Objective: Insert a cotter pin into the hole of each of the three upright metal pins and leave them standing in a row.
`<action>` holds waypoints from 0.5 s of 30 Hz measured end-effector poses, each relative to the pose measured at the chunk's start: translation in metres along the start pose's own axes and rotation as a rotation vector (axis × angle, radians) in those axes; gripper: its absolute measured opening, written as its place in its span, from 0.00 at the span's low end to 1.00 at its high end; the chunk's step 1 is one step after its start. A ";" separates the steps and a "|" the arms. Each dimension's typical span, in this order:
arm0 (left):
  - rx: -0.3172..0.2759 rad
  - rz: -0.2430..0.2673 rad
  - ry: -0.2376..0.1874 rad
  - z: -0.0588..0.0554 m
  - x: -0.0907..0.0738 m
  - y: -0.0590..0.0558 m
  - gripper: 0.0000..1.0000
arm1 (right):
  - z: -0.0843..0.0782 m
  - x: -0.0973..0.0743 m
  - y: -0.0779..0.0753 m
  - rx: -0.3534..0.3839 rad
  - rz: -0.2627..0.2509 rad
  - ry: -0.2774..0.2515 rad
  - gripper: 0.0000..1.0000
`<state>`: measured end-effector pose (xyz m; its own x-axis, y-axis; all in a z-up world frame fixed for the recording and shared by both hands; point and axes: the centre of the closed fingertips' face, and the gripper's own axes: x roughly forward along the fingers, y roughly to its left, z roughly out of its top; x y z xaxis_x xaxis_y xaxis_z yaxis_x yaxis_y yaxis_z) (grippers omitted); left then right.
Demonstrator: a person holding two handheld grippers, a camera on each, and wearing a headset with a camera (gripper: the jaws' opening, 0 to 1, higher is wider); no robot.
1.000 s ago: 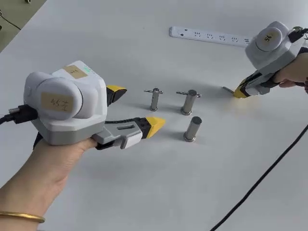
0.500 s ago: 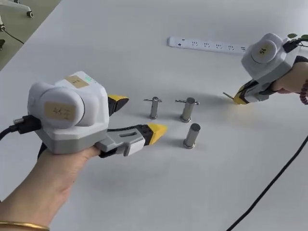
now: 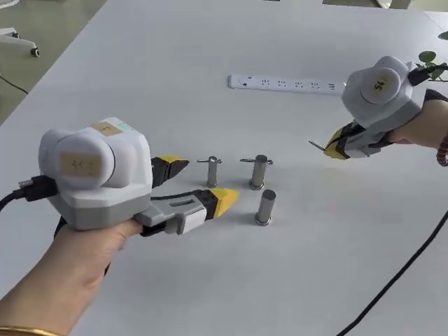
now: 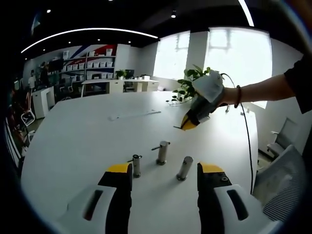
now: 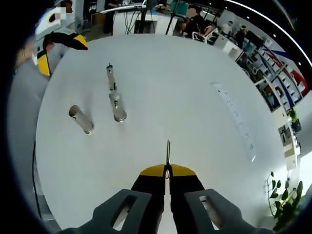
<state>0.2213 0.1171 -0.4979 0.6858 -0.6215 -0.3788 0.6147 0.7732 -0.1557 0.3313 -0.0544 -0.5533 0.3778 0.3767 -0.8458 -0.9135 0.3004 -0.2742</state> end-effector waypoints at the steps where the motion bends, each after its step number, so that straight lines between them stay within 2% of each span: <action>1: -0.005 -0.009 -0.003 0.002 0.001 -0.002 0.52 | 0.003 -0.003 0.002 -0.011 0.000 -0.009 0.00; 3: -0.015 -0.019 -0.003 0.005 0.002 -0.003 0.50 | 0.010 -0.006 0.001 -0.031 -0.004 -0.031 0.00; 8: -0.034 -0.059 0.008 0.008 0.007 -0.010 0.42 | 0.028 -0.021 0.020 -0.082 0.000 -0.084 0.00; 15: -0.072 -0.107 0.030 0.013 0.013 -0.019 0.36 | 0.054 -0.037 0.044 -0.160 0.008 -0.149 0.00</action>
<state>0.2239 0.0926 -0.4885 0.6050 -0.6978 -0.3834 0.6536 0.7103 -0.2613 0.2854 -0.0079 -0.5099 0.3777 0.5072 -0.7746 -0.9244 0.1585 -0.3470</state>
